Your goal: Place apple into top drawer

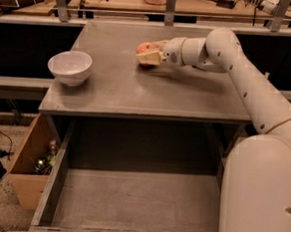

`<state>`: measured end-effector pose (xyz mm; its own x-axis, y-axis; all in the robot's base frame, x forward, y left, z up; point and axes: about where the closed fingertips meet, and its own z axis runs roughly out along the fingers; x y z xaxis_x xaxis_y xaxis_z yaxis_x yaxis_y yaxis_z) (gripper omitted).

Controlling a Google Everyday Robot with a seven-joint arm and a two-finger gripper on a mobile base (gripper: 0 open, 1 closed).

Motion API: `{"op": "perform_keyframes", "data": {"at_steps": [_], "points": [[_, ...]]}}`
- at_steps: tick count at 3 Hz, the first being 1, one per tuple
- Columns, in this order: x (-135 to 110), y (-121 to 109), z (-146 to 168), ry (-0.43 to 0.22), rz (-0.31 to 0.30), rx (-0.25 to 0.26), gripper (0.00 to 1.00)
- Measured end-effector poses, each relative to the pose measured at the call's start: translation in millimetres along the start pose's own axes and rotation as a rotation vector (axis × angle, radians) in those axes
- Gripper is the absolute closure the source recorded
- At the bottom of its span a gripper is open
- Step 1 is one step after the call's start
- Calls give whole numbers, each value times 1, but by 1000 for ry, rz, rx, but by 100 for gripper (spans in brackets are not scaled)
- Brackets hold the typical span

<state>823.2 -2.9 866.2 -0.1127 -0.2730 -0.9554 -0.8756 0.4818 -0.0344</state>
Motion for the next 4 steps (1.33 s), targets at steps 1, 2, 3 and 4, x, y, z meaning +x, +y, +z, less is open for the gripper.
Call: {"op": "perform_keyframes", "data": {"at_steps": [1,2,3,4], "points": [[0,2,3,0,1,-5,100],[0,2,3,0,0,-5,100],[-17,17,-15,-24,-54,16,100],[-45,53,-57,-90,-131,54,100]]}}
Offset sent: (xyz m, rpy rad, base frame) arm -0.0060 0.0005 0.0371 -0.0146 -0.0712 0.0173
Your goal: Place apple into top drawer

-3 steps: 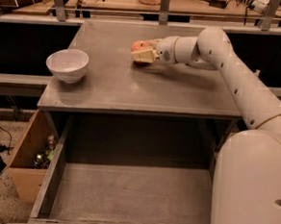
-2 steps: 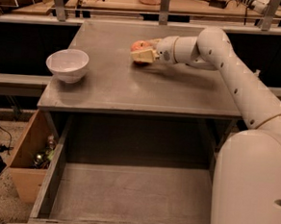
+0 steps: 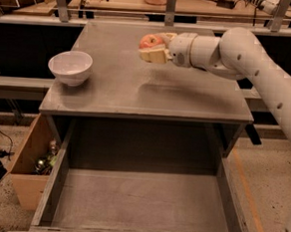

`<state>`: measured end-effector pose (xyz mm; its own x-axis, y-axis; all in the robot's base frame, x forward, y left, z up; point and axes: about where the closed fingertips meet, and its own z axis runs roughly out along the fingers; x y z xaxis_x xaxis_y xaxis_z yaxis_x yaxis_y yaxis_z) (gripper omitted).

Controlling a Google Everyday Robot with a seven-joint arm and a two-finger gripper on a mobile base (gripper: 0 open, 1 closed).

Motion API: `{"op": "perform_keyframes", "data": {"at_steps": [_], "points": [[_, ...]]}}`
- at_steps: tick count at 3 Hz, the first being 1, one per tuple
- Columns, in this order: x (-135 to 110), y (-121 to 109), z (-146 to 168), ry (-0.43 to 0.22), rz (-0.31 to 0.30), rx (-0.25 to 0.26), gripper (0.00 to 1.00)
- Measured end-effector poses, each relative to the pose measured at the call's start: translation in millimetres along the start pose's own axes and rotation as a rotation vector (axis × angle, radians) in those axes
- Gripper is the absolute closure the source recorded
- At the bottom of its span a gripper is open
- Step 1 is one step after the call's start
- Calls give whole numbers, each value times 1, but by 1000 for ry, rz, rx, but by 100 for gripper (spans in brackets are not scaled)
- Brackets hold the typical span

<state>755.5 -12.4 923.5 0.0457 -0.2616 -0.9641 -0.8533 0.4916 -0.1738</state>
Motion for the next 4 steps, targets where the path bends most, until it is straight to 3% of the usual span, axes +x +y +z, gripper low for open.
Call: {"op": "perform_keyframes", "data": {"at_steps": [1,2,3,4], "points": [[-10,50,-38,-39,-14,-8,100],[1,111,-75,-31,-45,-44,100],[26,172,-112,-8,-43,-91,100],[73,217,-159,50,44,-107,100]]}}
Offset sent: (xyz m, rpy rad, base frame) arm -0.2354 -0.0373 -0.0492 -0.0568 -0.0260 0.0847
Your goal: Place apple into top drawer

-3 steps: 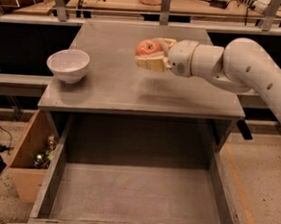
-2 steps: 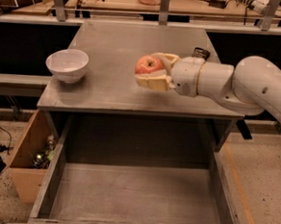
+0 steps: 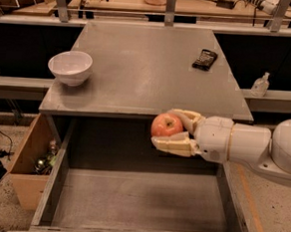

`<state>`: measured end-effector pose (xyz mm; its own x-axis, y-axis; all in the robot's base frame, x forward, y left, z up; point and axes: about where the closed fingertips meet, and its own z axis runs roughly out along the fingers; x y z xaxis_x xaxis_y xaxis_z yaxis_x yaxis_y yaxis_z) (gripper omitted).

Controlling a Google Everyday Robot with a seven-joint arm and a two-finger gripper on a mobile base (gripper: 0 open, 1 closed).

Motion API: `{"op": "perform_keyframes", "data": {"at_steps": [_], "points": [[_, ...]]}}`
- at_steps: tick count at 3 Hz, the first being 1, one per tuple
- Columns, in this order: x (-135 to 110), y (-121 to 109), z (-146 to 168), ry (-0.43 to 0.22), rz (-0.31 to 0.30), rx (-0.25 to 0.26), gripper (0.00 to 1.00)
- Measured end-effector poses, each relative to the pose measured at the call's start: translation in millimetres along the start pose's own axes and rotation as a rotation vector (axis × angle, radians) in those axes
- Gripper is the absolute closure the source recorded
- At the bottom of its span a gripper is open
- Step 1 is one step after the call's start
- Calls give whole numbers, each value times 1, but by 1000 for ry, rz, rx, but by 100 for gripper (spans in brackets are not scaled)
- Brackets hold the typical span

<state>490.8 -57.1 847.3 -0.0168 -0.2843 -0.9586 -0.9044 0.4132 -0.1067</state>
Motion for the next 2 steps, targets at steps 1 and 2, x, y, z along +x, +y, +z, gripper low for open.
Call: {"op": "perform_keyframes", "data": {"at_steps": [1,2], "points": [[55,30,-7,28,103,-39,100],[128,22,20,127,211,-38,100]]}}
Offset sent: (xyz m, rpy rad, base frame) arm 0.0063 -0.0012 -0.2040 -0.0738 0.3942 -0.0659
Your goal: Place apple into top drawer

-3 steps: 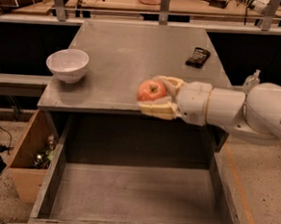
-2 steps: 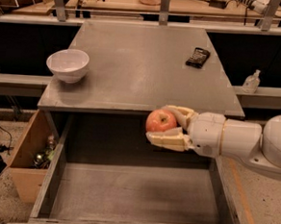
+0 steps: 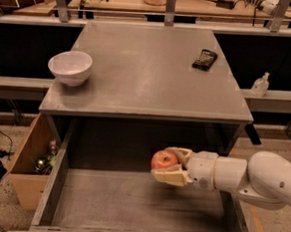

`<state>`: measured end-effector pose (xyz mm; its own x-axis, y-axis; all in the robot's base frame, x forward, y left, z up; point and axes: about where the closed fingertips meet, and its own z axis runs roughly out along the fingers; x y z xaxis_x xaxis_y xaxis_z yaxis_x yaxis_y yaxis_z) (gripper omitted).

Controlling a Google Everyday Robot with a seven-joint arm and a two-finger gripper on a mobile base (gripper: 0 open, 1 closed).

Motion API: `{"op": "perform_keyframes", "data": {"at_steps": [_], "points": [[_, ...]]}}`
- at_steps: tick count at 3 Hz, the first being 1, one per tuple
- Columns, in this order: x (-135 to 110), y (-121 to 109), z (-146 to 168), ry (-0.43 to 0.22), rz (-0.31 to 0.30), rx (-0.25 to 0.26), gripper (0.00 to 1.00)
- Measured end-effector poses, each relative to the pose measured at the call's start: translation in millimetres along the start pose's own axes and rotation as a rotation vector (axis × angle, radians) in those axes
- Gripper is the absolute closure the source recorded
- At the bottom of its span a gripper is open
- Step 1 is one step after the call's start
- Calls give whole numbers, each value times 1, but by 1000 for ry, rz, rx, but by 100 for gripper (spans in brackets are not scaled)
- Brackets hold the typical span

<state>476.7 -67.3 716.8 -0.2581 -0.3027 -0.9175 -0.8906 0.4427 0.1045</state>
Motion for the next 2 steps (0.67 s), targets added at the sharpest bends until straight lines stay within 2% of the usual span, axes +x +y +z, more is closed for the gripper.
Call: {"op": "perform_keyframes", "data": {"at_steps": [1,2], "points": [[25,-32,40,49,-1,34,100],[32,-55,69,97,-33,67,100]]}}
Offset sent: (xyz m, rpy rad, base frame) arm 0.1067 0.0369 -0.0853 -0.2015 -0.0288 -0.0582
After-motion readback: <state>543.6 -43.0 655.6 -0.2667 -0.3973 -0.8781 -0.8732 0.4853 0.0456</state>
